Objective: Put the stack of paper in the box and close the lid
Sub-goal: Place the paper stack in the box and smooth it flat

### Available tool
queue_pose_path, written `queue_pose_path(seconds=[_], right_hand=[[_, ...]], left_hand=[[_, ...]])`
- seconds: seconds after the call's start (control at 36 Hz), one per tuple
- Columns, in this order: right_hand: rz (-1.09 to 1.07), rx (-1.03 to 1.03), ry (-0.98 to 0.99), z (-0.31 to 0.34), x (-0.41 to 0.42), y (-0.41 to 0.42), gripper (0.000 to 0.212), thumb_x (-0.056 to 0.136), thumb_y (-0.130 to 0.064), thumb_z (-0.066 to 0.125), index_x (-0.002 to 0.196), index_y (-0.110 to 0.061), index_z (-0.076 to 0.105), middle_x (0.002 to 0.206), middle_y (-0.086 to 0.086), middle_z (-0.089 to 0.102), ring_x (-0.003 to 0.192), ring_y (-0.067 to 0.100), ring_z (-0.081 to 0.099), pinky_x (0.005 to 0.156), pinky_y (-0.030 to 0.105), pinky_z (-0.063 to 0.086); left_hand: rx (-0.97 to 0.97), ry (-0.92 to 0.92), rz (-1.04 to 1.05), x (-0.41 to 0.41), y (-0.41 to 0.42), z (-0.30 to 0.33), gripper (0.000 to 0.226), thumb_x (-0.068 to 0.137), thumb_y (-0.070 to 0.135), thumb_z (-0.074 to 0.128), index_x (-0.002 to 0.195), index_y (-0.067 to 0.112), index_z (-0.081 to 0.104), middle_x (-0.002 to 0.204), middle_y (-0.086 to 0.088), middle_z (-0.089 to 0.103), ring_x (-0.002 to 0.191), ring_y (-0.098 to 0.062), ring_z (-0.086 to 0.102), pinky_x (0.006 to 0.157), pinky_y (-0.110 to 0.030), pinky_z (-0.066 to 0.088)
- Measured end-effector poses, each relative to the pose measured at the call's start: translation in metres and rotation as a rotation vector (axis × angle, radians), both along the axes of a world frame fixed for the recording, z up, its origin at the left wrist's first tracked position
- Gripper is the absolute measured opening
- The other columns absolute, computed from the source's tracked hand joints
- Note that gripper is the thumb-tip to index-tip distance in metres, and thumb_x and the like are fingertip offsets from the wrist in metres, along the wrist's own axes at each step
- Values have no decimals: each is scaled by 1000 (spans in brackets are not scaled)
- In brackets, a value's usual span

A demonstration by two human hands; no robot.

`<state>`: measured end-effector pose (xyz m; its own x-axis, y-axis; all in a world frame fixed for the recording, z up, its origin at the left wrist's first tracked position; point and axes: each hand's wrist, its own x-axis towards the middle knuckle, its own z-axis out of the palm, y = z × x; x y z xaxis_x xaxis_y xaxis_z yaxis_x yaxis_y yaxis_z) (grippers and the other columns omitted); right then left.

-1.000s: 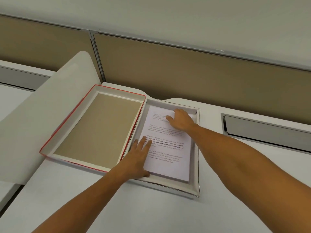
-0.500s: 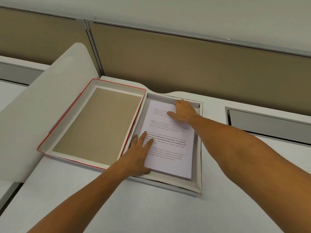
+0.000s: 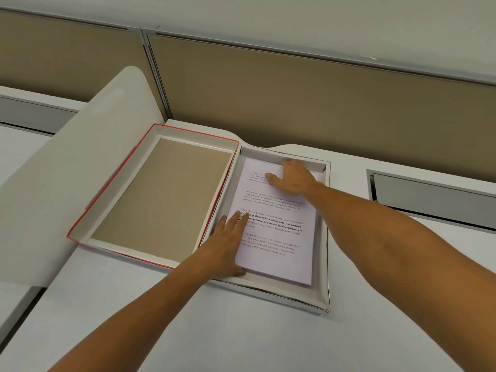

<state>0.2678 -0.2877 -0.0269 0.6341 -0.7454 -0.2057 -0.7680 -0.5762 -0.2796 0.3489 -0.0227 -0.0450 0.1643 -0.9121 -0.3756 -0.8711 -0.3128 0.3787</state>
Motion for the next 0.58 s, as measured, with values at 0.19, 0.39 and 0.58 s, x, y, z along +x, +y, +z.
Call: queue_pose_path(seconds=[0.19, 0.39, 0.58], right_hand=[[50, 3, 49, 3, -2, 2, 86, 92, -69, 39, 149, -5, 35, 153, 16, 41, 139, 33, 39, 112, 46, 37], [94, -59, 31, 12, -9, 1, 76, 98, -63, 34, 152, -9, 31, 152, 18, 42, 138, 38, 40, 112, 48, 33], [104, -77, -20, 25, -21, 9, 72, 100, -58, 35, 154, -12, 30, 154, 17, 41, 141, 37, 37, 115, 49, 30]], left_hand=[[23, 14, 12, -2, 2, 0, 127, 77, 46, 76, 149, 29, -27, 160, 8, -28, 147, -31, -25, 118, -52, 5], [41, 30, 24, -5, 0, 13, 127, 75, 53, 76, 150, 31, -25, 156, 5, -37, 143, -29, -34, 118, -53, 0], [-5, 83, 79, -8, 4, 30, 117, 77, 56, 71, 154, 27, -11, 164, 4, -15, 150, -24, -16, 120, -51, 7]])
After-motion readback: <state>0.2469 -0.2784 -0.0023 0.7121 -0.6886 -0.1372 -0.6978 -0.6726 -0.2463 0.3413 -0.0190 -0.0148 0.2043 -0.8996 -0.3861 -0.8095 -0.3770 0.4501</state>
